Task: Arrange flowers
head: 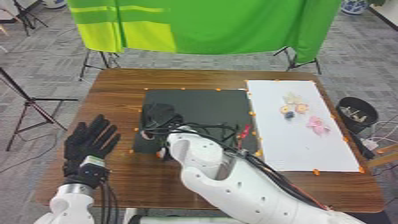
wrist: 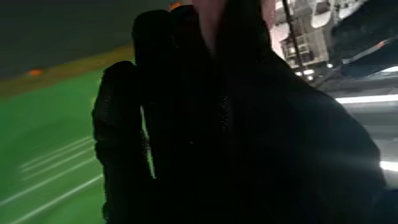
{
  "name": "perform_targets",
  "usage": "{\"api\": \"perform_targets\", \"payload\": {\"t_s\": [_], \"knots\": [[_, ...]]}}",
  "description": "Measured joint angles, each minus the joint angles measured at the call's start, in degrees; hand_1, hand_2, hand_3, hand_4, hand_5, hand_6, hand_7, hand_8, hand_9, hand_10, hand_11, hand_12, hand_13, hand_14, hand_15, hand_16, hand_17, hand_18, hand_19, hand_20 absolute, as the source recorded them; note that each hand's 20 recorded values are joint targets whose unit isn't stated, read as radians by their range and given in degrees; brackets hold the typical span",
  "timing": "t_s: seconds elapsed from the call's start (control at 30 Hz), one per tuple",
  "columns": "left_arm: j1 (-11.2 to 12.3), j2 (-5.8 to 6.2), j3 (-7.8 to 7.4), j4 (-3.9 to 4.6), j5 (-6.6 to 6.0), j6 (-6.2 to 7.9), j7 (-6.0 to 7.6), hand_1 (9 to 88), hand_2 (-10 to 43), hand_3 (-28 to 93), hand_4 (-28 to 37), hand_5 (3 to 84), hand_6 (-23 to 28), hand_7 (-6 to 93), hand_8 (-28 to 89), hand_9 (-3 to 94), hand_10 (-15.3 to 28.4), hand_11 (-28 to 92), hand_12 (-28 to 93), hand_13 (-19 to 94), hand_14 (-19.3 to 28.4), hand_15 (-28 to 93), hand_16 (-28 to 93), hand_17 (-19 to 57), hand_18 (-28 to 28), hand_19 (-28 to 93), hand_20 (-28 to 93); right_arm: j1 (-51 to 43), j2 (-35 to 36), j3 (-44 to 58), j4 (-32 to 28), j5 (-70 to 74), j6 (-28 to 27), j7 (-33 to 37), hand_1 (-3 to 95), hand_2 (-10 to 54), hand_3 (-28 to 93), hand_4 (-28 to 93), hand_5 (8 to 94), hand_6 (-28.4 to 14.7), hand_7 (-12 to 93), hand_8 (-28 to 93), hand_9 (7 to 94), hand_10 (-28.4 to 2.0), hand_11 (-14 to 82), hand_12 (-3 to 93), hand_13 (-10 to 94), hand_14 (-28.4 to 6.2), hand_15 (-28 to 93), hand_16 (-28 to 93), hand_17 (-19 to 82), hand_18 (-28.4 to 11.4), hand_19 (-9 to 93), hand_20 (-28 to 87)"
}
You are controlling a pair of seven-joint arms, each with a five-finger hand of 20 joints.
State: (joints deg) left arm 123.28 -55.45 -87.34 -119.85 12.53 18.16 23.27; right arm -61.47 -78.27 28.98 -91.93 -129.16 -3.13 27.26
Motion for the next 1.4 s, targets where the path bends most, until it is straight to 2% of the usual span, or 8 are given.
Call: {"api": "perform_targets", "payload": {"t_s": [0.2,0.3,0.5,0.53,0.63,0.8,1.03,1.4], "knots": [[-1.1,0.18,0.98,0.16,0.8,0.2,0.44,28.2,15.4,71,-28.3,45.2,10.1,14.4,-8,32.7,15.3,27,13,23,16.2,45,-6,-6.7,15.9,42,17,-0.7,-0.31,-1.2,1.03,-0.63,0.43,2.34,57.9,-9.5,76,-28,66.0,-0.2,24,-6,78.1,-9.8,7.7,30.3,63,-9.0,29,32,28,-20.1,76,34],[-1.33,0.18,1.01,0.16,0.93,0.12,0.66,28.2,15.4,71,-28.3,45.2,10.1,14.4,-8,32.8,15.2,27,13,24,16.3,45,-6,-6.7,16.0,42,17,-0.76,-0.31,-1.4,1.19,-0.85,0.59,2.73,55.8,-9.5,79,-28,62.6,-0.8,22,-14,68.7,-12.4,16.2,17.3,62,-9.4,31,30,28,-20.2,76,32],[-1.36,0.18,1.0,0.16,0.89,0.02,1.11,28.3,15.4,71,-28.3,44.7,10.0,14.4,-8,32.1,15.2,27,13,24,16.4,46,-6,-6.6,16.1,42,17,-0.78,-0.18,-1.35,0.78,-0.84,0.09,2.67,50.8,-9.5,84,-28,58.4,-1.7,20,-14,61.2,-13.8,11.9,13.7,60,-10.9,35,22,28,-20.5,76,30],[-1.36,0.18,0.99,0.16,0.86,0.01,1.19,28.3,15.4,71,-28.3,44.6,10.0,14.5,-8,32.0,15.2,27,13,24,16.4,46,-6,-6.6,16.1,42,17,-0.8,-0.15,-1.31,0.57,-0.84,-0.08,2.62,48.7,-9.5,86,-28,54.3,-2.5,20,-14,54.1,-15.2,10.5,12.7,58,-11.6,38,19,27,-20.7,76,30],[-1.36,0.18,0.98,0.16,0.8,0.0,1.45,28.3,15.4,71,-28.3,44.3,10.0,14.5,-8,31.8,15.1,27,13,24,16.5,46,-6,-6.6,16.1,42,17,-0.99,-0.08,-1.07,-0.16,-0.78,-0.9,2.58,46.1,-9.5,87,-28,50.7,-3.6,20,-14,48.0,-17.0,9.4,12.3,55,-12.4,40,17,27,-20.9,76,29],[-1.29,0.18,0.88,0.16,0.71,-0.18,1.97,28.3,15.3,71,-28.3,44.3,10.0,14.6,-8,32.0,15.2,27,13,24,16.7,46,-6,-6.6,16.3,42,17,-1.24,0.33,-0.82,-1.57,-0.67,-1.8,2.49,45.2,-9.5,86,-28,52.6,-3.5,20,-14,47.9,-17.2,9.0,11.9,55,-12.7,40,16,27,-21.0,76,29],[-1.24,0.18,0.71,0.21,0.56,-0.52,2.09,28.3,15.3,71,-28.3,44.6,10.0,14.7,-8,32.5,15.3,27,13,24,16.8,47,-6,-6.6,16.4,42,17,-1.41,0.67,-0.56,-2.45,-0.35,-2.85,2.05,44.0,-9.5,84,-28,66.3,-2.7,20,-14,50.6,-16.6,8.5,11.1,55,-13.0,38,15,27,-21.1,76,29],[-0.35,-0.15,-0.07,0.21,0.33,-1.22,2.47,28.1,15.2,71,-28.3,44.8,10.0,14.8,-8,32.7,15.3,28,13,25,16.8,47,-6,-6.7,16.5,42,17,-2.39,1.91,0.45,-5.53,0.4,-1.7,3.03,42.0,-9.5,84,-28,60.2,-3.8,23,-14,51.7,-17.2,9.4,12.4,56,-13.7,40,16,28,-21.9,78,30]]}}
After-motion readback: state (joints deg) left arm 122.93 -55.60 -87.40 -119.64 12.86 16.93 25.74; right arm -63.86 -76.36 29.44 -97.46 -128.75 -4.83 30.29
